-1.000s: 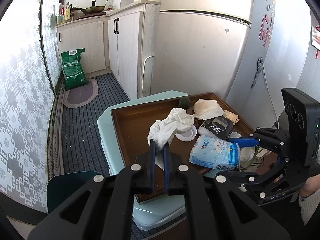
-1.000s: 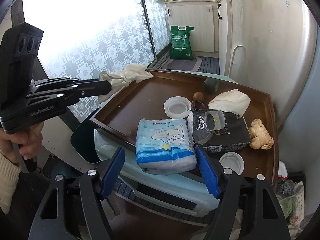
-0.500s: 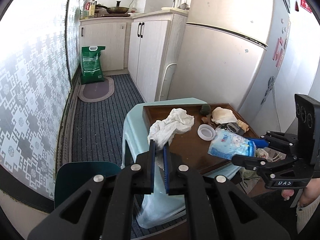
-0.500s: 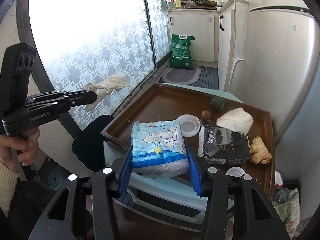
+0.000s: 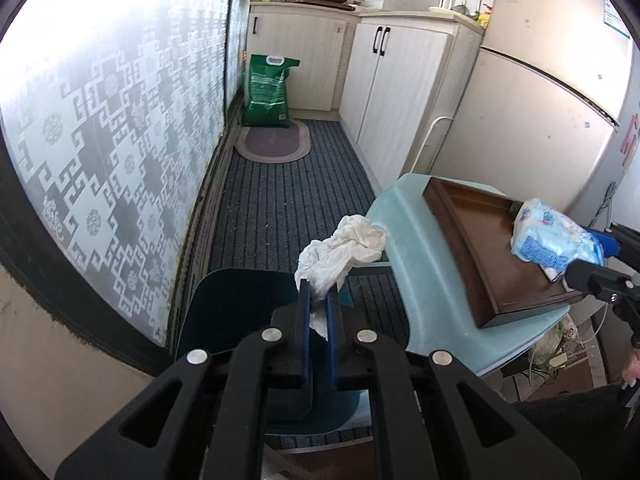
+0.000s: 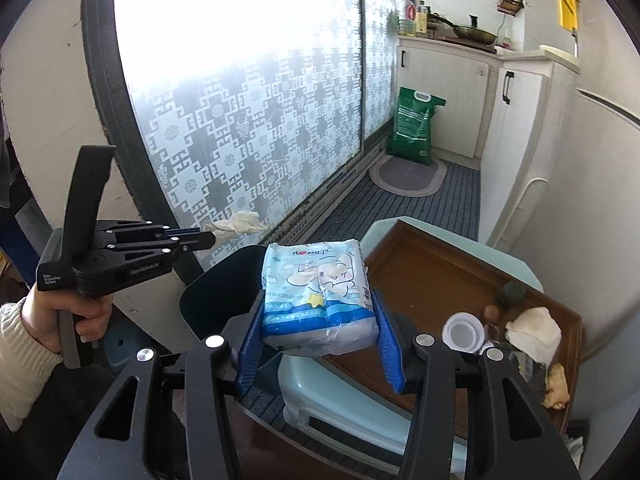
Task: Collect trash
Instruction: 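Carry the tissue over the green bin with the left gripper and open it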
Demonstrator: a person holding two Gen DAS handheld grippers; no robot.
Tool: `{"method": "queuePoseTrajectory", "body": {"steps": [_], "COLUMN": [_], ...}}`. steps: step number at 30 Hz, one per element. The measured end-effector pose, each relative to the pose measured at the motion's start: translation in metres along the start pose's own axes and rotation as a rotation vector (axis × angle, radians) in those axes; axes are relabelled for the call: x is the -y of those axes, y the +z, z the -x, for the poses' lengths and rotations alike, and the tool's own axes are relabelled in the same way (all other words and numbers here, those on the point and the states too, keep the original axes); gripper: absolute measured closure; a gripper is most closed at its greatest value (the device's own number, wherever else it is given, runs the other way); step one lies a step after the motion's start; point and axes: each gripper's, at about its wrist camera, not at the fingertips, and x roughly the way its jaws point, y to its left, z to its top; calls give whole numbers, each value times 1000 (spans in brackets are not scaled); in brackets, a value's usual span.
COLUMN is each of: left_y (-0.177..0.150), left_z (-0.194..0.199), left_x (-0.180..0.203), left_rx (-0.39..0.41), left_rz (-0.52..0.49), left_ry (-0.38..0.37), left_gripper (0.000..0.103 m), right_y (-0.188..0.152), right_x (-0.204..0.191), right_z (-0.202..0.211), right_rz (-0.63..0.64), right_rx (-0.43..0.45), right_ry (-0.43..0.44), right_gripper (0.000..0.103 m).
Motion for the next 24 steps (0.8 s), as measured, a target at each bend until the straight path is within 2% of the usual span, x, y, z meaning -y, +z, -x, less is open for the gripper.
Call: {"method": "queuePoseTrajectory", "body": {"steps": [4,9,17,24], "left_y": [-9,-26,-49,-66], "left_z": [-15,-39,-79,-107], "left_x": [-22,-41,-54,-63], "left_rx": [-68,-169,-312,-404], "left_rz": [25,53,70,76], "left_ry": [43,68,100,113], "left_gripper": [95,95,94,94], "right_y": [8,1,-5,-9], "right_x": [-22,-35,-58,-66], "right_z": [-24,-47,-74,-93], "right_rz": [40,42,50,53], "right_rx": [-27,-62,-114,-162], "right_ry": [33,77,128,135], "right_gripper": [53,53,53,53]}}
